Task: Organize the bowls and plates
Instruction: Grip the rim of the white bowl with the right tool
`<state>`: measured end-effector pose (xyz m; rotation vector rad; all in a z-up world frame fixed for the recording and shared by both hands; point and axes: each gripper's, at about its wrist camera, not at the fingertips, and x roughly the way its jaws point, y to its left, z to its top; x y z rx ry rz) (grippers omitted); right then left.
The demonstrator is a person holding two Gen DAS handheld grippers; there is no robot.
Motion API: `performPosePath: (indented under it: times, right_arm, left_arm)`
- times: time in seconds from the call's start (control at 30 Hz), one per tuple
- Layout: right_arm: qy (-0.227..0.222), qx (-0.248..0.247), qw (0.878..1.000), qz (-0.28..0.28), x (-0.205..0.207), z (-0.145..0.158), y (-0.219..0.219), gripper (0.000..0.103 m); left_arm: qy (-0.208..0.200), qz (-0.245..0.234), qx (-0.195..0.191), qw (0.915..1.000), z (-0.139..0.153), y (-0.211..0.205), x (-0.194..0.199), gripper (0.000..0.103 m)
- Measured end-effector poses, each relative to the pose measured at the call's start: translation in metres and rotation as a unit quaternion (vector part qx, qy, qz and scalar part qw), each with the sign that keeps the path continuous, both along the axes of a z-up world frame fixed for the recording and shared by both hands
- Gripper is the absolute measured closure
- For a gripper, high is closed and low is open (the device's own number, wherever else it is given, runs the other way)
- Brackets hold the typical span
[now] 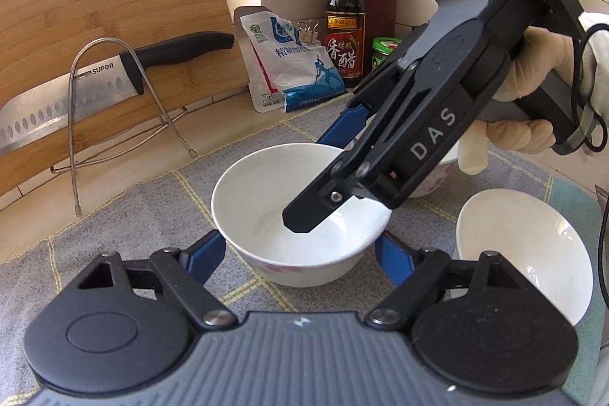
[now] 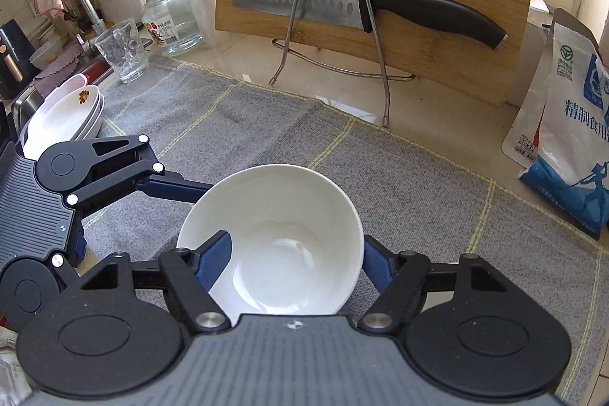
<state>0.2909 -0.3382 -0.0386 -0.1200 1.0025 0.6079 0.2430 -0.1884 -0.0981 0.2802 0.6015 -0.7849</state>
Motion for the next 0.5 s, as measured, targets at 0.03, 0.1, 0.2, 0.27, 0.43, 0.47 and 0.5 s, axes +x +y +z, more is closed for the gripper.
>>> performPosePath:
  times: [0.03, 0.1, 0.2, 0.27, 0.43, 0.47, 0.5]
  right_arm:
    - [0.001, 0.001, 1.0, -0.001, 0.0, 0.0, 0.0, 0.025]
    - [0.002, 0.0, 1.0, -0.003, 0.0, 0.001, 0.001, 0.025]
    - [0.003, -0.001, 1.0, -0.003, -0.001, 0.002, 0.003, 0.025]
    - [0.001, -0.001, 1.0, -0.002, -0.002, 0.004, 0.005, 0.025]
    - [-0.006, -0.002, 1.0, 0.002, -0.009, 0.012, 0.013, 0.025]
    - [-0.006, 0.001, 1.0, 0.002, -0.011, 0.014, 0.014, 0.025]
    - [-0.006, 0.003, 1.0, 0.002, -0.012, 0.016, 0.015, 0.025]
  left_arm:
    - [0.0, 0.0, 0.0, 1.0, 0.0, 0.0, 0.0, 0.018]
    - [0.001, 0.001, 0.001, 1.0, 0.0, 0.0, -0.001, 0.018]
    - [0.002, 0.002, 0.001, 1.0, 0.0, 0.0, -0.002, 0.018]
    - [0.002, 0.003, 0.002, 1.0, 0.001, 0.002, -0.004, 0.018]
    - [0.0, 0.008, 0.002, 1.0, 0.007, 0.007, -0.011, 0.018]
    - [0.0, 0.01, 0.002, 1.0, 0.009, 0.009, -0.013, 0.018]
    - [0.001, 0.011, 0.001, 0.9999, 0.011, 0.011, -0.015, 0.018]
